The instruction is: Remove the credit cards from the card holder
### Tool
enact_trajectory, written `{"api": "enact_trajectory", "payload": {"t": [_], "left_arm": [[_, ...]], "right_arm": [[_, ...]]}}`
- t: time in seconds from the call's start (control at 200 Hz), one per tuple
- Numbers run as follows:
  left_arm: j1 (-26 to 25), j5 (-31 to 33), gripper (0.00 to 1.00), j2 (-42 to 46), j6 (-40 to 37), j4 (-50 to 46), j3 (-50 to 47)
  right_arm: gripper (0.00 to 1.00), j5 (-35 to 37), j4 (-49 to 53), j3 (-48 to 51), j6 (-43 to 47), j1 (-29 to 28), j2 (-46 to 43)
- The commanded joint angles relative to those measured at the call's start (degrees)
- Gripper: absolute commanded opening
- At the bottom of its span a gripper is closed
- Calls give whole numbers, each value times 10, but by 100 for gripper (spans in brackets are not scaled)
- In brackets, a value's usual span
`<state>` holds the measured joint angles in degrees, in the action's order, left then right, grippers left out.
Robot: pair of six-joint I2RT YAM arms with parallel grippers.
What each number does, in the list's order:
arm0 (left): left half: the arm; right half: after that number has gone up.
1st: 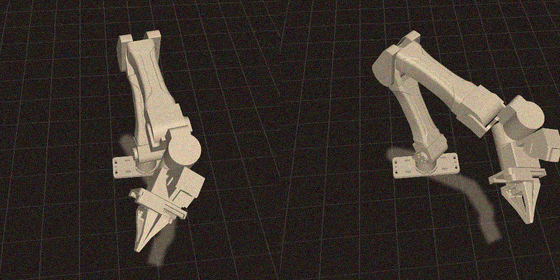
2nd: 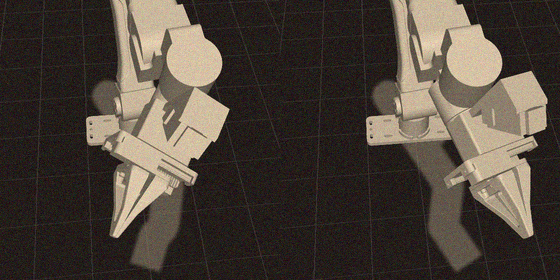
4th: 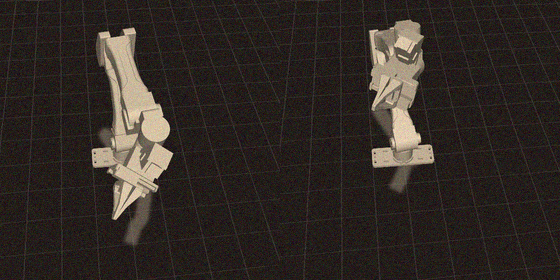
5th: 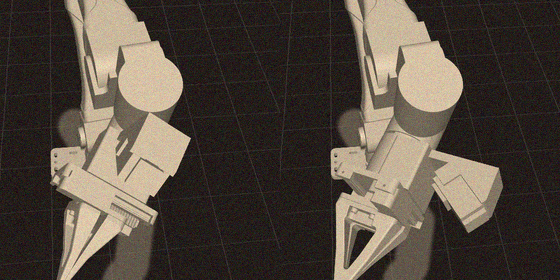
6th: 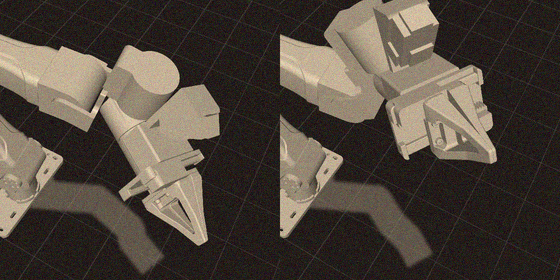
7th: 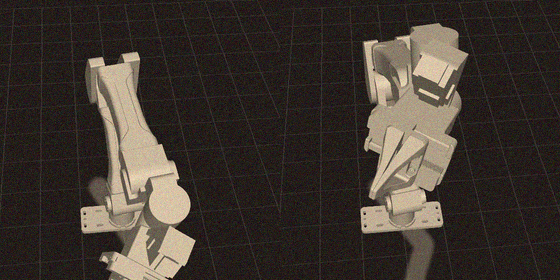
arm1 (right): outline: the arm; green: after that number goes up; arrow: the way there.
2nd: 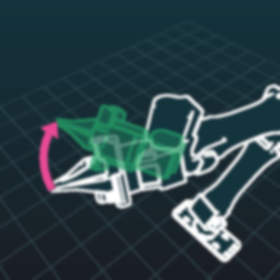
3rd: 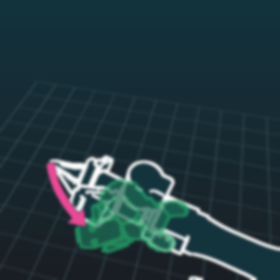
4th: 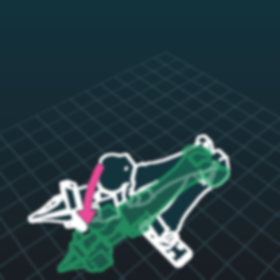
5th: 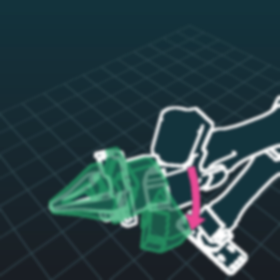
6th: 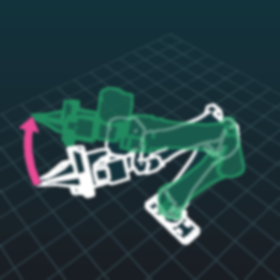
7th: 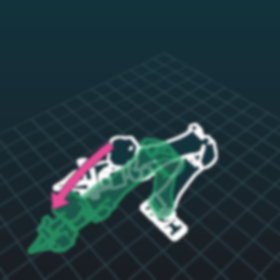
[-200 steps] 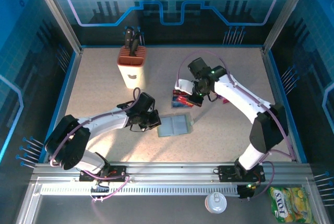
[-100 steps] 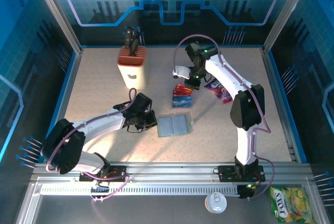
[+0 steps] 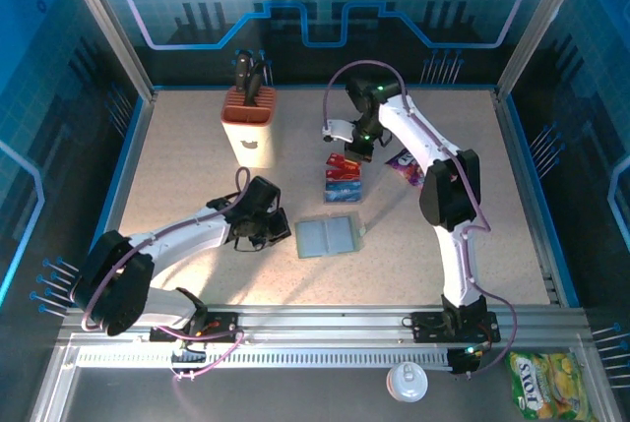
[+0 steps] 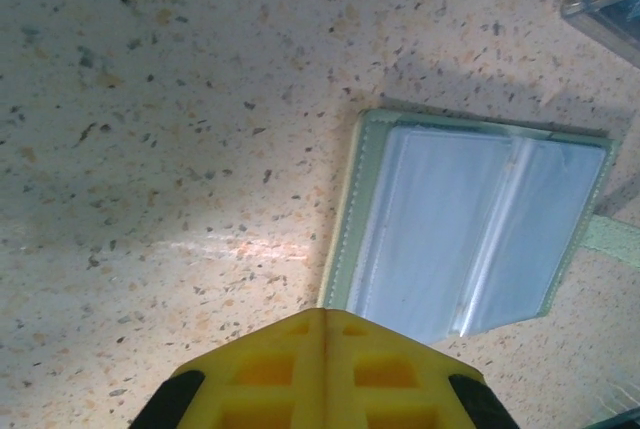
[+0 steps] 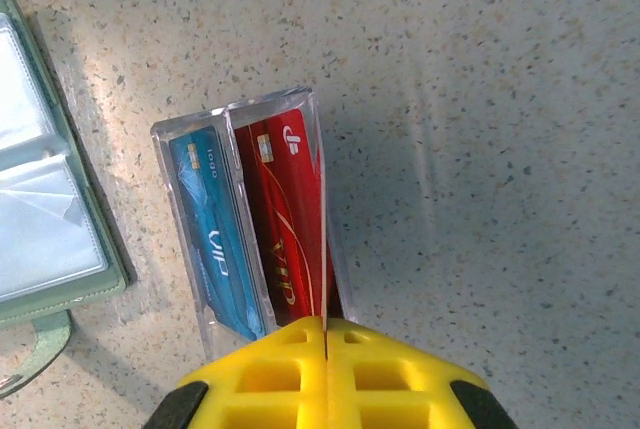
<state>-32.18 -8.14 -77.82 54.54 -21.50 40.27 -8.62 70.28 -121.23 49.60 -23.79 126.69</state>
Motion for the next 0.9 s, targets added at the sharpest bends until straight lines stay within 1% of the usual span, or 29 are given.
{"api": "enact_trajectory", "payload": {"t": [0.0, 0.07, 0.175, 0.25, 0.44, 0.575, 0.67, 0.74, 0.815, 0.895], "left_arm": [[7, 5, 5, 10, 4, -24, -3], [10, 7, 6, 9, -2, -31, 5], [14, 6, 8, 7, -8, -36, 13], [18, 4, 9, 4, -16, -45, 23], [27, 4, 12, 6, -34, -60, 40], [47, 5, 15, 14, -57, -78, 51], [67, 7, 22, 24, -77, -89, 57], [83, 2, 33, 28, -93, -93, 61], [93, 16, 44, 31, -110, -99, 66], [105, 18, 51, 29, -124, -95, 71]], "right_arm": [[1, -19, 21, 3, 10, 10, 10], [3, -19, 8, 21, 5, 11, 5], [10, -21, -4, 33, -2, 11, 0], [13, -21, -9, 38, -5, 12, -9], [15, -12, -20, 50, -16, 13, -40], [16, -2, -39, 74, -34, 13, -68], [22, 4, -71, 109, -57, 14, -98], [30, 11, -110, 149, -82, 15, -128], [36, 13, -155, 196, -113, 16, -161], [41, 19, -204, 258, -143, 17, -199]]}}
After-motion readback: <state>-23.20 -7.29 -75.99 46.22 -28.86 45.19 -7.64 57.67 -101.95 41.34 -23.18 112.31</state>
